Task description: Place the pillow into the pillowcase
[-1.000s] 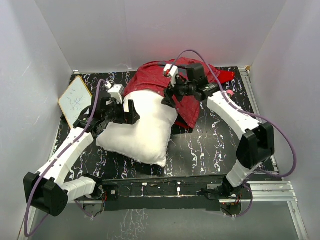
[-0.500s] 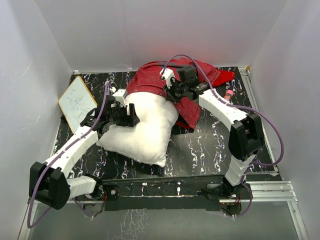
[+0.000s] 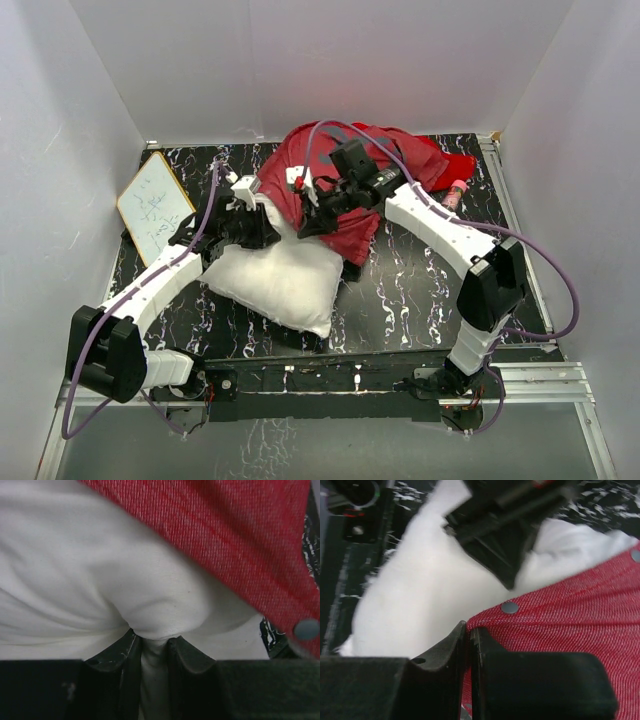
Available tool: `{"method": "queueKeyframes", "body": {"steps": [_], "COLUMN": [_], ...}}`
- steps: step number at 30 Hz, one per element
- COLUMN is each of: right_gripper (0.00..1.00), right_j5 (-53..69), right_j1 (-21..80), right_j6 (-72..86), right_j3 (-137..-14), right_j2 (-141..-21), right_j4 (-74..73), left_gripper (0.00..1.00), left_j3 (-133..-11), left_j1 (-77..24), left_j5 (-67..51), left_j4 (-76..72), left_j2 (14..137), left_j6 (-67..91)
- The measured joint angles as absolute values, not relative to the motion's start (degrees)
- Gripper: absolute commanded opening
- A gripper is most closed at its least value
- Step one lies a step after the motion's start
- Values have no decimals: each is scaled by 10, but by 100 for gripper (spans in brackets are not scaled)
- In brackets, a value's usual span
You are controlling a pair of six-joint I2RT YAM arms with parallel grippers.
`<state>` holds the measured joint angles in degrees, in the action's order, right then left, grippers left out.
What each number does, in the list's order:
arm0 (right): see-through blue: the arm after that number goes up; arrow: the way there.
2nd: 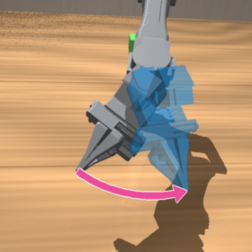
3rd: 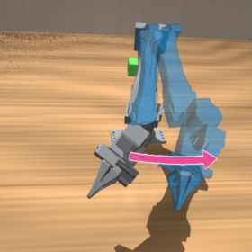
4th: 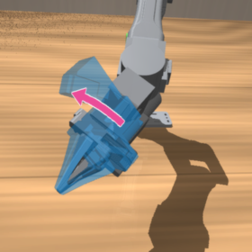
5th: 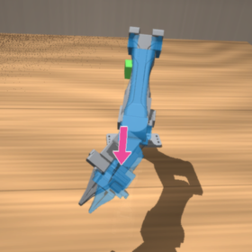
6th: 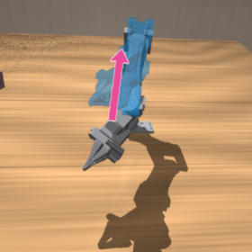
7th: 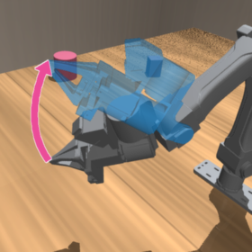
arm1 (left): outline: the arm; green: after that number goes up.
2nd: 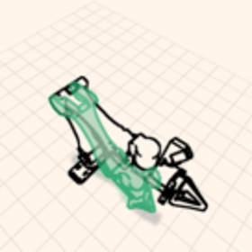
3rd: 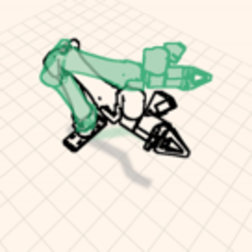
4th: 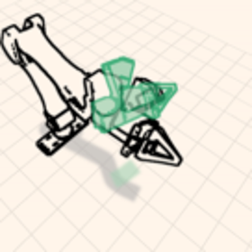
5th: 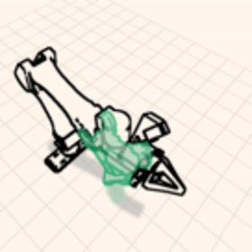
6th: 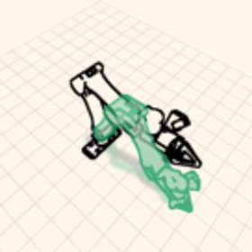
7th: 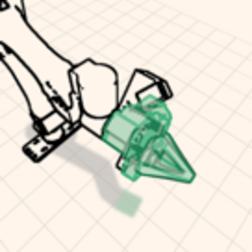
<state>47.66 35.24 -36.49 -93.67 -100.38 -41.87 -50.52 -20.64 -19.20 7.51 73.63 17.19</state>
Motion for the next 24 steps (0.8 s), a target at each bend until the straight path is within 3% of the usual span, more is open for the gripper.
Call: {"method": "queueKeyframes", "body": {"steps": [5,9,11,14,17,19,22,24], "right_gripper": [8,8,19,47,71,82,98,99], "right_j5": [500,465,469,487,529,557,609,648], "right_j1": [377,333,293,253,255,257,228,170], "right_j6": [-315,-219,-184,-159,-171,-194,-219,-226], "right_j3": [-931,-854,-822,-784,-783,-782,-764,-723], "right_j2": [-999,-974,-976,-976,-972,-955,-890,-810], "right_j4": [-408,-332,-308,-296,-311,-329,-333,-318], "left_gripper": [7,9,21,55,79,87,88,88], "left_j3": [-496,-471,-462,-460,-463,-470,-486,-499], "left_j1": [-205,-204,-204,-205,-205,-205,-205,-205], "left_j5": [-229,-245,-252,-255,-240,-219,-192,-184], "left_j4": [29,-20,-43,-53,-35,-8,37,65], "left_j2": [735,729,725,722,708,682,623,583], "left_j6": [218,255,270,275,263,249,224,209]}}
